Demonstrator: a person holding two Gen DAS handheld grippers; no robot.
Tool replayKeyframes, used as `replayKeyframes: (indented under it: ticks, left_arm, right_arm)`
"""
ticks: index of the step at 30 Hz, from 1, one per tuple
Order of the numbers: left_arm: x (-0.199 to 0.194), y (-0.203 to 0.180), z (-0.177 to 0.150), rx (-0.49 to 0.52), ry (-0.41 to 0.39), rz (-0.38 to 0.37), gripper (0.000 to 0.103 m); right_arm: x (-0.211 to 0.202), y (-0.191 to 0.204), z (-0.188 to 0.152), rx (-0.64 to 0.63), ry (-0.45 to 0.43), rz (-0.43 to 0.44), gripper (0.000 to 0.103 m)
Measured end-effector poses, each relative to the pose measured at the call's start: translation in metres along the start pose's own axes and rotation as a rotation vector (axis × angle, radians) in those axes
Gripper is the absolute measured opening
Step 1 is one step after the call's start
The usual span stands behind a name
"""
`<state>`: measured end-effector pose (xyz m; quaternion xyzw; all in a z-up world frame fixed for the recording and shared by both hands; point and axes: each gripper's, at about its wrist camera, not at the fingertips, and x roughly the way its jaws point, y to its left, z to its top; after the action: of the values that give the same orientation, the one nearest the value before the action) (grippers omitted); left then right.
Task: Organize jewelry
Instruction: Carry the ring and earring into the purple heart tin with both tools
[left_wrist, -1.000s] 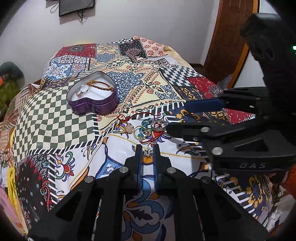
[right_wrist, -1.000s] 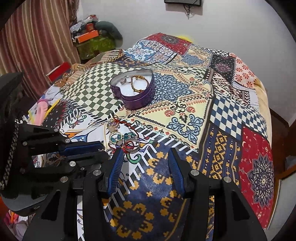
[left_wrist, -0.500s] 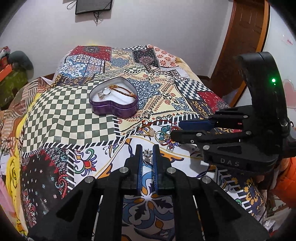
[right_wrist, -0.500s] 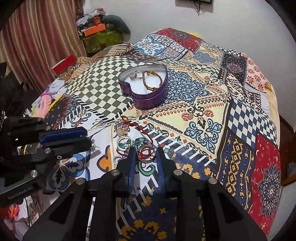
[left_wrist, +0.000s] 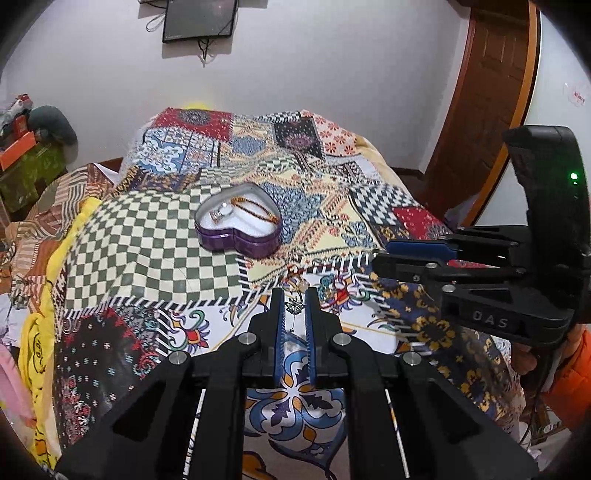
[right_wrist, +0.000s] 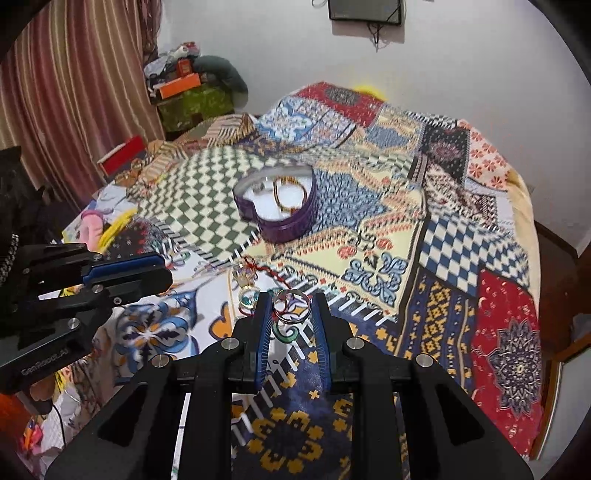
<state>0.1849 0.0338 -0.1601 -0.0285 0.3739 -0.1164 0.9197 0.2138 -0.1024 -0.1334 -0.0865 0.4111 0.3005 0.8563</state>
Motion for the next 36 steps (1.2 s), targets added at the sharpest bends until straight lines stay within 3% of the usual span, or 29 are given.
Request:
replayKeyframes:
  ticks: [17,36]
  left_arm:
    - [-0.028,0.009,0.024,-0.021,-0.083,0.040,0.009]
    - [0.014,0.045,0.070,-0.054,-0.091,0.075,0.009]
  right_arm:
    - [-0.030,0.015,0.026,0.015,-0.115,0.000,0.020]
    - [0.006,0.008,0.067,0.040,-0.134,-0.002,0.020]
